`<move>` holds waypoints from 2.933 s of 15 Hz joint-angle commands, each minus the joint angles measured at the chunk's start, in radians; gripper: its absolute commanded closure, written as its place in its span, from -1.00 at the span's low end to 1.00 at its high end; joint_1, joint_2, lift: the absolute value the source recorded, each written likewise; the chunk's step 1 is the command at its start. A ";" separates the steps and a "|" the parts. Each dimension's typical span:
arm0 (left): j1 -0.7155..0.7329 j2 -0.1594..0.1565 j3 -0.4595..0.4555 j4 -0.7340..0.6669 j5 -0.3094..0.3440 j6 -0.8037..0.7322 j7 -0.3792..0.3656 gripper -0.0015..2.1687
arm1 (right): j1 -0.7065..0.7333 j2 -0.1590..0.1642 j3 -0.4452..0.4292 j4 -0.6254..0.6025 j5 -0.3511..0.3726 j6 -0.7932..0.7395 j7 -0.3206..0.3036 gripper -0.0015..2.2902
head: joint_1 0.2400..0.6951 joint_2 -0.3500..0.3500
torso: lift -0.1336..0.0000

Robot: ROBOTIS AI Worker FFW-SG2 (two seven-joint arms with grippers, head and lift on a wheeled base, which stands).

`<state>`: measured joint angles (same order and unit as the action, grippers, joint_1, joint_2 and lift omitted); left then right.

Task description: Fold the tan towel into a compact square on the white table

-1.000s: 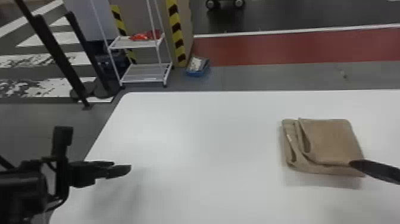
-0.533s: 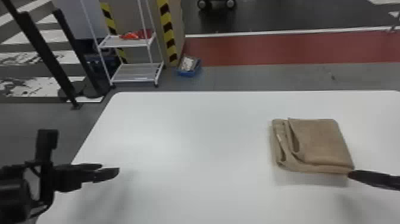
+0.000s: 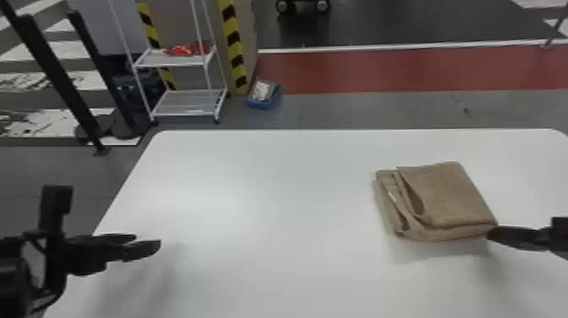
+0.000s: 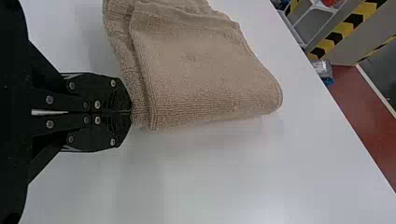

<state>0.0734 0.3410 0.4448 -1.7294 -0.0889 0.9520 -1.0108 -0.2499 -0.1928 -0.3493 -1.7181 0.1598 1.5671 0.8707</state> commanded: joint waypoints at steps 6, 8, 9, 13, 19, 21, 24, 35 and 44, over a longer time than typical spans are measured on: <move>0.000 0.001 0.000 0.004 0.000 -0.005 0.001 -0.87 | -0.201 0.050 -0.023 0.252 0.067 -0.077 -0.136 0.73 | 1.00 0.26 | -0.84; 0.005 0.003 0.003 0.004 0.000 -0.005 0.001 -0.87 | -0.246 0.065 -0.033 0.287 0.075 -0.120 -0.171 0.73 | 1.00 0.25 | -0.84; 0.005 0.003 0.003 0.004 0.002 -0.008 0.001 -0.87 | -0.259 0.073 -0.045 0.296 0.073 -0.141 -0.173 0.73 | 1.00 0.24 | -0.84; 0.006 0.003 0.005 0.004 0.005 -0.008 0.003 -0.87 | -0.304 0.121 -0.074 0.361 0.070 -0.313 -0.197 0.73 | 1.00 0.25 | -0.84; 0.013 0.003 0.005 0.004 0.006 -0.008 0.003 -0.87 | -0.350 0.194 -0.066 0.528 0.084 -0.589 -0.220 0.73 | 1.00 0.35 | -0.84; 0.016 0.003 0.005 0.004 0.006 -0.008 0.005 -0.87 | -0.362 0.194 -0.057 0.563 0.090 -0.620 -0.220 0.73 | 1.00 0.38 | -0.84; 0.016 0.003 0.005 0.004 0.006 -0.008 0.009 -0.87 | -0.358 0.194 -0.020 0.558 0.127 -0.617 -0.211 0.73 | 1.00 0.41 | -0.84; -0.012 0.003 -0.011 0.005 0.011 -0.002 0.009 -0.86 | -0.147 0.062 0.197 0.002 0.193 -0.221 -0.005 -0.49 | 1.00 0.35 | -0.84; 0.020 -0.083 0.064 -0.116 0.071 0.069 0.011 -0.86 | -0.362 0.161 0.544 0.318 0.529 -0.353 0.087 -0.90 | 1.00 0.61 | -0.84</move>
<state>0.0878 0.2862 0.4939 -1.7983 -0.0351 0.9894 -1.0015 -0.5872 -0.0494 0.1779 -1.4490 0.6583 1.2348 0.9436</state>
